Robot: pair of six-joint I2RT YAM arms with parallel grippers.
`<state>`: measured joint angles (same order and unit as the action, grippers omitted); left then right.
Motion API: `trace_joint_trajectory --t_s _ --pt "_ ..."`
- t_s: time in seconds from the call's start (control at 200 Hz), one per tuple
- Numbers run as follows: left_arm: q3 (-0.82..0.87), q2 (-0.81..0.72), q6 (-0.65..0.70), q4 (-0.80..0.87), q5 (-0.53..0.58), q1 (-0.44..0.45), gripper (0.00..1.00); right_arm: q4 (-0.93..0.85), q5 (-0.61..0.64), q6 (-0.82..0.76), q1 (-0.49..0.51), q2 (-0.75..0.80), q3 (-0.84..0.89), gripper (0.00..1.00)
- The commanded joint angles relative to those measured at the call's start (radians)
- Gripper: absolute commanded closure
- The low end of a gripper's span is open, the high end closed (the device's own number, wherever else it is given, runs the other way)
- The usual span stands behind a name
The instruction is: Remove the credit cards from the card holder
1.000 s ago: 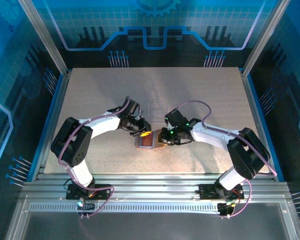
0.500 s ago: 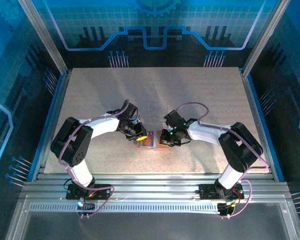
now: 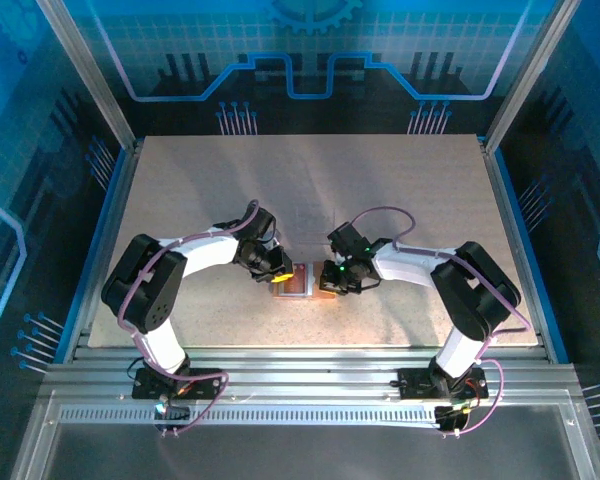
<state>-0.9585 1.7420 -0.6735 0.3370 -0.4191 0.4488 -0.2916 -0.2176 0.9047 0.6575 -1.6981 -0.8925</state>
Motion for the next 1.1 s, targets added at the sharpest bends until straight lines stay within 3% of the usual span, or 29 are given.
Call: trace_joint_trajectory --t_s 0.0,0.365,0.715,1.091 --pt "-0.039 -0.041 0.017 0.040 -0.008 -0.004 0.80 -0.005 -0.029 -0.006 -0.010 0.037 -0.044 0.87" --pt "-0.045 -0.003 0.038 0.069 -0.056 0.025 0.80 0.038 -0.048 0.007 -0.012 -0.037 -0.097 0.87" --pt "-0.034 0.025 0.065 0.105 0.013 0.028 0.80 -0.017 0.011 0.008 -0.011 -0.084 -0.058 0.89" --pt "-0.049 0.041 0.074 0.110 0.052 0.027 0.81 -0.012 0.008 0.042 0.019 -0.033 -0.018 0.90"
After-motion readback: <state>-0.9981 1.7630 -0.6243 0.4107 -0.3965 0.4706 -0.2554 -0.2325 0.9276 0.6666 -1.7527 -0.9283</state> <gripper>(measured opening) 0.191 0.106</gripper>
